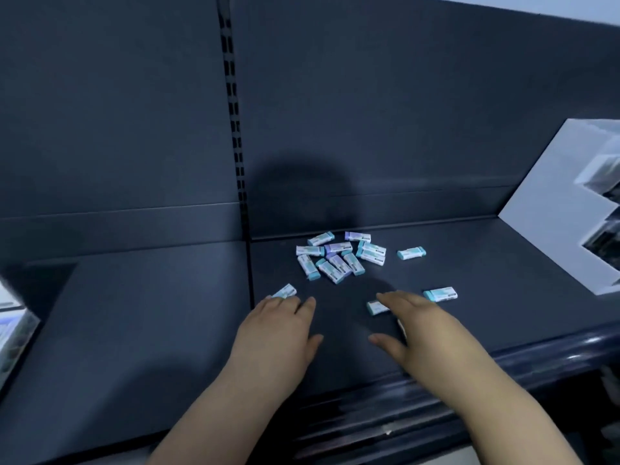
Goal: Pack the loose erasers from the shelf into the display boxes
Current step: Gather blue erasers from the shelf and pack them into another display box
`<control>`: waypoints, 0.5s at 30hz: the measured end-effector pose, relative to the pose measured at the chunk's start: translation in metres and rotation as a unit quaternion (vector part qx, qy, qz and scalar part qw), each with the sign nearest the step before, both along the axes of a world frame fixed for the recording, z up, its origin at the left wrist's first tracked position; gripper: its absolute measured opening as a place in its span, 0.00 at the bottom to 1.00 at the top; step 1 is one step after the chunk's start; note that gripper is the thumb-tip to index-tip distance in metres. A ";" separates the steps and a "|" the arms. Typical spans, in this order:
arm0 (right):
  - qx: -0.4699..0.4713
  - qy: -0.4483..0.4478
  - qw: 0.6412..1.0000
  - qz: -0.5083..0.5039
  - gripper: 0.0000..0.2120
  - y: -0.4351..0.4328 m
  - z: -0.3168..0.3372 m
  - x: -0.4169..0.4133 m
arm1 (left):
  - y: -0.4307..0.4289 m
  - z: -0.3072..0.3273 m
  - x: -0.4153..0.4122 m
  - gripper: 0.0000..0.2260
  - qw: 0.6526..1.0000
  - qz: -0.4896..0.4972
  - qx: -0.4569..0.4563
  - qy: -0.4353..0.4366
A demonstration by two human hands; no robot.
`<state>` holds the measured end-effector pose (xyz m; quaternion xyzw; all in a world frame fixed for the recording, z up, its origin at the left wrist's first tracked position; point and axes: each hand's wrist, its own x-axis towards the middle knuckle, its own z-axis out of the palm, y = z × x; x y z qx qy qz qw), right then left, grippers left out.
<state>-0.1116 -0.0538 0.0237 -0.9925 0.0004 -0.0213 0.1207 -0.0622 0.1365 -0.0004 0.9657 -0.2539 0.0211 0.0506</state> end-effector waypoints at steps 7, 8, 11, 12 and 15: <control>0.005 0.022 0.996 -0.085 0.28 -0.045 -0.010 0.019 | -0.029 -0.005 0.041 0.26 0.999 -0.040 0.008 0.015; 0.011 0.035 0.995 -0.097 0.28 -0.050 -0.013 0.019 | -0.032 -0.007 0.043 0.26 0.999 -0.045 0.006 0.019; 0.012 0.073 0.991 -0.112 0.26 -0.069 -0.019 0.024 | -0.045 -0.009 0.046 0.25 0.998 -0.054 0.002 0.032; 0.009 0.083 0.990 -0.117 0.26 -0.076 -0.020 0.027 | -0.050 -0.010 0.047 0.25 0.998 -0.056 0.003 0.035; 0.011 0.124 0.983 -0.132 0.20 -0.094 -0.021 0.037 | -0.067 -0.014 0.051 0.24 0.998 -0.047 0.001 0.036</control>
